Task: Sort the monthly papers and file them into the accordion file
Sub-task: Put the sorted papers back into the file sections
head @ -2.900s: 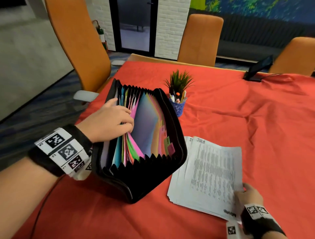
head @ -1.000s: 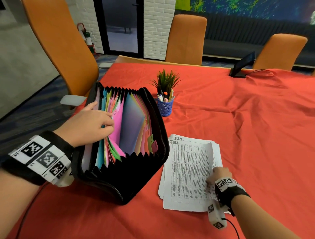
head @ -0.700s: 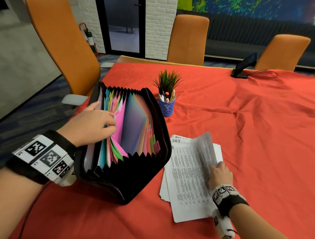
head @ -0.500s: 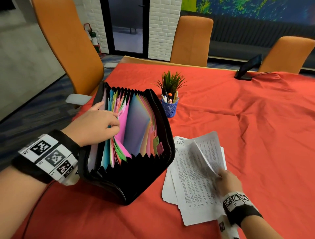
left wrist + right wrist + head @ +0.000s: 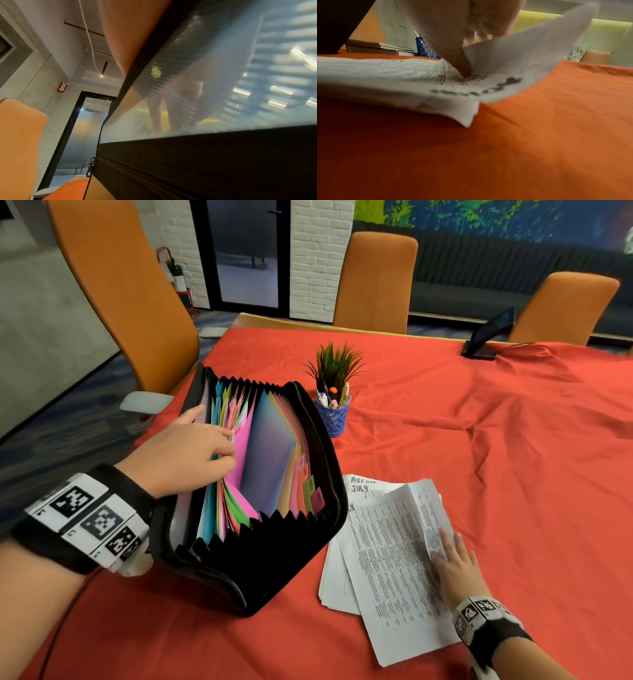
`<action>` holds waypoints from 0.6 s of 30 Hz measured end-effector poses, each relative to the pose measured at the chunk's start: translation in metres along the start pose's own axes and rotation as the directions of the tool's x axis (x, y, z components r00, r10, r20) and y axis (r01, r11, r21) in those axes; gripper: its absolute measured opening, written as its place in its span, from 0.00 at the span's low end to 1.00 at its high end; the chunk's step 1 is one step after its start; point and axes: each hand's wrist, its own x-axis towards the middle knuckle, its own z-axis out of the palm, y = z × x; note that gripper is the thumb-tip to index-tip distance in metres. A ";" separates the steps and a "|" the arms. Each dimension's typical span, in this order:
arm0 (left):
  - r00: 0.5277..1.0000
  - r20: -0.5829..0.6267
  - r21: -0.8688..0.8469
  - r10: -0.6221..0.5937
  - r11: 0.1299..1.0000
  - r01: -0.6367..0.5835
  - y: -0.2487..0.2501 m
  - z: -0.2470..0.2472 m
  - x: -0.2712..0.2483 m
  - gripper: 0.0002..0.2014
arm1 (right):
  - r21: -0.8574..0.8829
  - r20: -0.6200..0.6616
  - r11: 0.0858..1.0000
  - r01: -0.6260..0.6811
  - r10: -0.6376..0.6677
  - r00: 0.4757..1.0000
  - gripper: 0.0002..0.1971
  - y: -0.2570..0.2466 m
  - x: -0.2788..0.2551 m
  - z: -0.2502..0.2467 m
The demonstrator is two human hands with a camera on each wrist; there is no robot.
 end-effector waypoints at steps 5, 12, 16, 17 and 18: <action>1.000 -0.002 0.010 0.012 1.000 -0.012 0.000 0.000 0.002 0.32 | 0.139 0.057 0.986 -0.094 0.087 0.995 0.19 0.001 0.000 -0.013; 1.000 -0.004 0.021 0.017 1.000 -0.017 0.000 0.001 0.002 0.32 | 0.214 0.092 0.954 -0.212 0.196 0.976 0.18 -0.005 0.006 -0.024; 1.000 -0.007 0.023 0.015 1.000 -0.014 -0.001 0.002 0.001 0.32 | 0.201 0.053 0.960 -0.197 0.190 0.980 0.18 -0.007 0.009 -0.022; 1.000 -0.006 0.023 0.015 1.000 -0.015 -0.001 0.002 0.001 0.32 | 0.185 0.040 0.966 -0.181 0.176 0.984 0.18 -0.007 0.009 -0.021; 1.000 -0.007 0.022 0.016 1.000 -0.016 -0.001 0.001 0.001 0.32 | 0.157 0.017 0.975 -0.160 0.160 0.987 0.17 -0.007 0.008 -0.020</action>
